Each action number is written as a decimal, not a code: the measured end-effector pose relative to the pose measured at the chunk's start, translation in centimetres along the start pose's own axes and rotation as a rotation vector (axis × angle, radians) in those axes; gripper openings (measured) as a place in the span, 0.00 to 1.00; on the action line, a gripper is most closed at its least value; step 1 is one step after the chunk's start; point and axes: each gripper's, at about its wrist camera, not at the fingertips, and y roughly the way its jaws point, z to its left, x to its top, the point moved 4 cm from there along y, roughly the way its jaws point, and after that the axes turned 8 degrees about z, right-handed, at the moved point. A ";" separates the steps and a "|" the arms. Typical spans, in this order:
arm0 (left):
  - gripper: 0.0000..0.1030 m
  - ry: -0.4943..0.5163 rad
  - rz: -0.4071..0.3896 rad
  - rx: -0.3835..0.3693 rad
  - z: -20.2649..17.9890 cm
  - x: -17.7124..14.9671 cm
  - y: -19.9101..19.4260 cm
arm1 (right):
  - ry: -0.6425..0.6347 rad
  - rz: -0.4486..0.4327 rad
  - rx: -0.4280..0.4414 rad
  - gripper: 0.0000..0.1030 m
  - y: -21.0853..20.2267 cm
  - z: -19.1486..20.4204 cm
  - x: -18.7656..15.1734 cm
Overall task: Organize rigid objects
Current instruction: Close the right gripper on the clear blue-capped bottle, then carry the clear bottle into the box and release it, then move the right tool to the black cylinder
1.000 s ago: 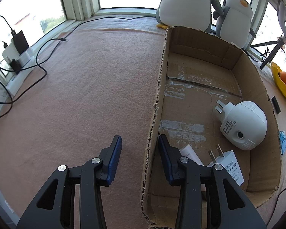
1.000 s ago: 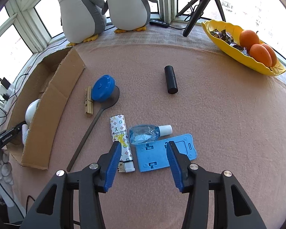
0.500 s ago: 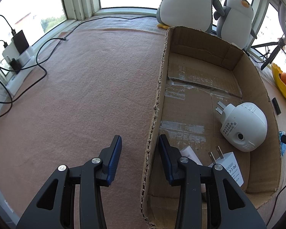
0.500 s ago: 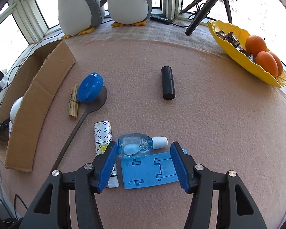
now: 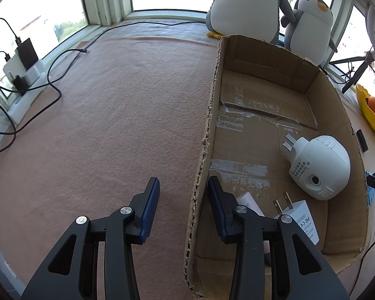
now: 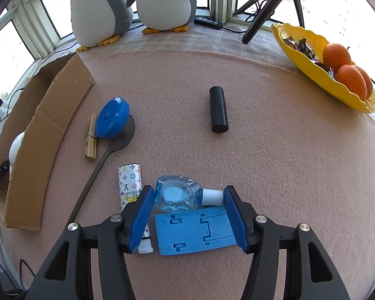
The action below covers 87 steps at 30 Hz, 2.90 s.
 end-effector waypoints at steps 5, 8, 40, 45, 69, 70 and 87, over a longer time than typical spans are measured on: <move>0.37 0.001 0.001 -0.001 0.0 0.0 0.0 | 0.020 0.010 -0.015 0.52 0.3 0.2 0.3; 0.37 0.000 0.001 -0.001 -0.1 0.1 0.0 | 0.024 0.019 -0.029 0.51 0.8 0.5 0.4; 0.37 -0.004 -0.004 -0.005 -0.1 0.2 0.0 | -0.174 -0.188 0.148 0.51 -8.2 12.1 1.1; 0.37 -0.004 -0.004 -0.005 -0.1 0.2 0.0 | -0.256 -0.185 0.181 0.51 -8.4 16.3 0.4; 0.37 -0.004 -0.005 -0.005 -0.1 0.2 0.0 | -0.376 -0.128 0.185 0.52 -5.3 23.2 -1.2; 0.37 -0.004 -0.005 -0.005 -0.1 0.2 0.0 | -0.375 -0.129 0.185 0.52 -5.3 23.2 -1.1; 0.37 -0.005 -0.006 -0.006 -0.1 0.2 -0.1 | -0.265 -0.179 0.187 0.52 -7.3 18.0 0.0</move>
